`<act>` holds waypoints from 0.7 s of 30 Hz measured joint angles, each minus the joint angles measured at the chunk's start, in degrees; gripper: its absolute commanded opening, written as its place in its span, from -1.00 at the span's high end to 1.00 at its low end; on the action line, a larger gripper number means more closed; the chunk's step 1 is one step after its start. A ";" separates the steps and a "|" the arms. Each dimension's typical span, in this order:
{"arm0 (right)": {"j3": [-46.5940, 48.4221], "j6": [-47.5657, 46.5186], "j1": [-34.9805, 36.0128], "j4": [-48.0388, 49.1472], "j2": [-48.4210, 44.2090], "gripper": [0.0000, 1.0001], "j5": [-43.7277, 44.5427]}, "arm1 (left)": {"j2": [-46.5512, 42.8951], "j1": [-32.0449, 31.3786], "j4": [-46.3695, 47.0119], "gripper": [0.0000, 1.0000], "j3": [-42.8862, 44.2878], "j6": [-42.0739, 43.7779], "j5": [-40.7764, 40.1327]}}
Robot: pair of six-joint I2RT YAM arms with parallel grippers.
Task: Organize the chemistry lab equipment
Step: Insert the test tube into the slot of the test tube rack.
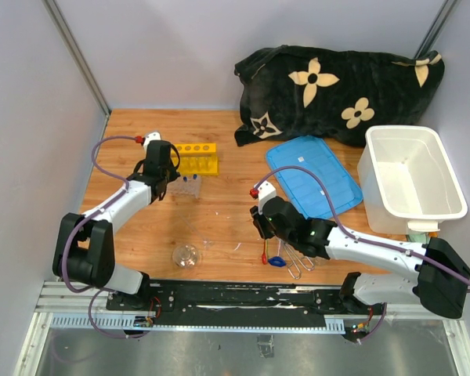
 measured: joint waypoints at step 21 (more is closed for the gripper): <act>-0.87 -0.07 -2.29 0.55 0.09 0.44 -1.40 | 2.58 0.00 0.79 0.73 0.20 0.02 0.35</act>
